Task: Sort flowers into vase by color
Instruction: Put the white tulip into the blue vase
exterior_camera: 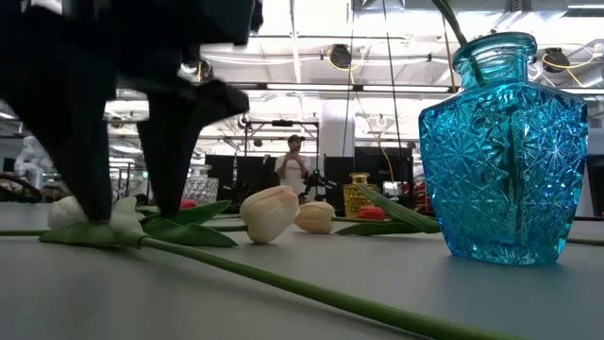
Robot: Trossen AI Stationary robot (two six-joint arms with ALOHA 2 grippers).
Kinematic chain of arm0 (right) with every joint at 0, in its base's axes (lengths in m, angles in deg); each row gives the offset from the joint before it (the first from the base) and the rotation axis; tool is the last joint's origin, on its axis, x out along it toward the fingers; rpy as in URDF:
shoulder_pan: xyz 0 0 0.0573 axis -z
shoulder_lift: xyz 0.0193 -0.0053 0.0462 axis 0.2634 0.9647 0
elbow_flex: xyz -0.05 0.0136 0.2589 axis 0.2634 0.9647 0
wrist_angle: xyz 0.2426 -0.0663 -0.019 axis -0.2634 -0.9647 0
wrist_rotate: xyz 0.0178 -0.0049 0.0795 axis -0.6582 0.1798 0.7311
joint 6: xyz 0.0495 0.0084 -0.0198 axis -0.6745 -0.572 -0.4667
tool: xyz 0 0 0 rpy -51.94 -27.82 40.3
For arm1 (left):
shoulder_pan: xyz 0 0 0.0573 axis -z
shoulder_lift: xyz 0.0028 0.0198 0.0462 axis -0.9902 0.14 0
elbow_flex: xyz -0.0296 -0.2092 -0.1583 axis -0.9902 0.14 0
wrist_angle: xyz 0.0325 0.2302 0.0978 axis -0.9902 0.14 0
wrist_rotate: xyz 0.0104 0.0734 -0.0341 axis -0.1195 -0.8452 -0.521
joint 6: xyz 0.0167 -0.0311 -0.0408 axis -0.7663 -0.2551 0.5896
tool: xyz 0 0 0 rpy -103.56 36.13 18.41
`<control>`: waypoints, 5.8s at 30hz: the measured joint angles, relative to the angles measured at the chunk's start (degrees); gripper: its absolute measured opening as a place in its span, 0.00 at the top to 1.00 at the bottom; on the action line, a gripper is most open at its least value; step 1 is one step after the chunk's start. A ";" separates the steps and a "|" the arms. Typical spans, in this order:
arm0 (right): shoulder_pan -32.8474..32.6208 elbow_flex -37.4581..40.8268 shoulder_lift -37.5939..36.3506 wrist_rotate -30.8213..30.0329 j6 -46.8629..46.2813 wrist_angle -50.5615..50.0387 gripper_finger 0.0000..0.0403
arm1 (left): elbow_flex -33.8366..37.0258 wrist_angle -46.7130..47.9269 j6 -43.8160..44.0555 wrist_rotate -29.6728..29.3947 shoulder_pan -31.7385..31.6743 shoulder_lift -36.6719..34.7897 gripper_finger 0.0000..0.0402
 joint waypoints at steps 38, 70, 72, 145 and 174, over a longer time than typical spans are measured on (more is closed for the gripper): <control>-0.01 0.00 -0.02 0.00 0.00 0.00 0.58 | 0.05 1.25 5.43 3.24 -1.62 1.24 0.49; -0.01 0.01 -0.01 0.01 0.00 0.00 0.58 | 0.07 2.29 6.55 3.43 -0.52 1.24 0.99; -0.01 0.02 -0.01 0.00 0.00 0.00 0.58 | 0.06 2.33 6.51 3.42 -0.52 1.24 0.98; -0.01 0.02 0.00 -0.01 -0.02 0.57 0.58 | -28.93 46.33 21.84 0.20 -0.03 -13.66 1.00; -0.01 0.02 0.00 -0.03 -6.85 0.52 0.58 | -29.21 20.57 14.29 8.57 0.69 -23.25 1.00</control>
